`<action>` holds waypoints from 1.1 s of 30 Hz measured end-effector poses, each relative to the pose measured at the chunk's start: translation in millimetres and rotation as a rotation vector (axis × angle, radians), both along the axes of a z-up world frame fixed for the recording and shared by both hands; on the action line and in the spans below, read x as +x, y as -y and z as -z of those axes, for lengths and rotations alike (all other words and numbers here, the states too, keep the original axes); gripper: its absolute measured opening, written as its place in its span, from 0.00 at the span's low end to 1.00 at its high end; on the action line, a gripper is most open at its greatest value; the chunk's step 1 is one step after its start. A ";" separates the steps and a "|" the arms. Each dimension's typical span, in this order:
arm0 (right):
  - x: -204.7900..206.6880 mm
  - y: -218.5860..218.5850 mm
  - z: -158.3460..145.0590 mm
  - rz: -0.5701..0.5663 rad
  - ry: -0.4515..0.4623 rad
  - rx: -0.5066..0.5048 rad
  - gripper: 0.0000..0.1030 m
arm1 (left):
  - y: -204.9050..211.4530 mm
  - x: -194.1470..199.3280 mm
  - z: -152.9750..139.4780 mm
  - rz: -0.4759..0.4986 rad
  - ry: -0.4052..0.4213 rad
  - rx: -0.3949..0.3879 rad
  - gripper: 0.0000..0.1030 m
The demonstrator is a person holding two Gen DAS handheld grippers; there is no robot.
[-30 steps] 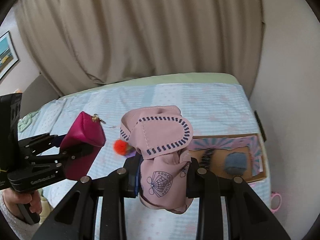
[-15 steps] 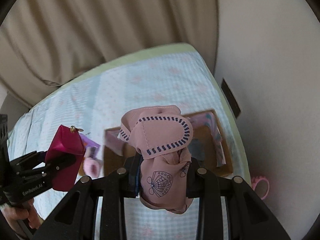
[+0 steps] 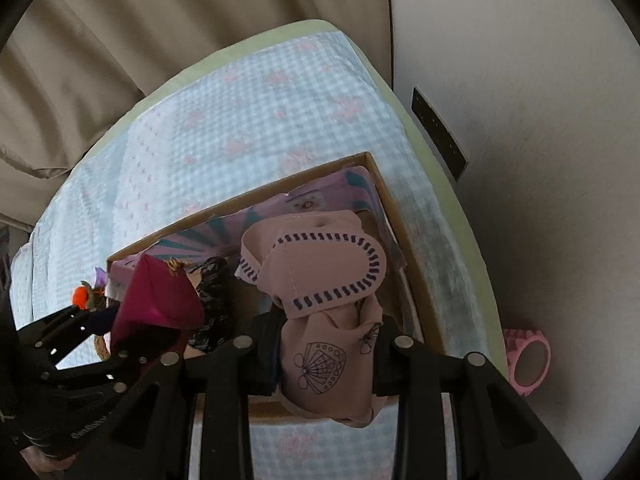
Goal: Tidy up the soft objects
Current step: 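Carry the pouch and socks in both tools over the box, then open both tools to drop pouch and socks into the box, then move both tools back toward the remaining items on the bed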
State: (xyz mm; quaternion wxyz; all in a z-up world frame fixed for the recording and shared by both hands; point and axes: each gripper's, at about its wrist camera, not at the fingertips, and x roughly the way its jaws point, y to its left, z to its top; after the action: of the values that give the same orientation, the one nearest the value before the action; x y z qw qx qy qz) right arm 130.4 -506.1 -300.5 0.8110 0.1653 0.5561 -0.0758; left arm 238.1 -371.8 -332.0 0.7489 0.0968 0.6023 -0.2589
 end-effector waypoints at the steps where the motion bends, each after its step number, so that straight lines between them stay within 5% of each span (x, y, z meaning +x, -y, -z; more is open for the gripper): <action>1: 2.1 0.8 2.0 -0.001 -0.001 0.000 0.28 | 1.0 0.8 3.2 0.007 0.001 0.005 0.43; 3: 7.0 0.6 7.0 -0.006 -0.012 -0.014 0.34 | 2.0 1.9 4.8 0.024 0.008 0.009 0.59; 4: 9.5 -0.1 9.1 -0.006 -0.019 -0.033 0.57 | 1.5 2.0 5.1 0.034 0.010 0.013 0.89; 5: 10.0 0.1 9.5 -0.004 -0.013 -0.044 0.72 | 0.7 2.4 4.9 0.035 0.014 0.022 1.00; 6: 10.6 0.7 9.7 -0.008 0.000 -0.033 1.00 | -1.4 2.0 3.7 0.033 0.021 0.037 1.00; 21: -11.9 -15.7 -9.8 -0.031 0.075 0.021 1.00 | -48.6 -17.7 -17.3 -0.070 0.005 0.021 1.00; 33: -43.2 -49.8 -91.8 -0.085 0.142 -0.038 1.00 | -81.5 -49.4 -100.9 -0.135 0.166 -0.027 1.00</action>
State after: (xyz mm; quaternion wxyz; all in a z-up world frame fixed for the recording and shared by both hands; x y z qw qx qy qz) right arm 87.1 -456.3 -208.7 0.8538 0.1312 0.5022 -0.0399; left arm 188.7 -290.3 -231.1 0.8132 0.0670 0.5398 -0.2069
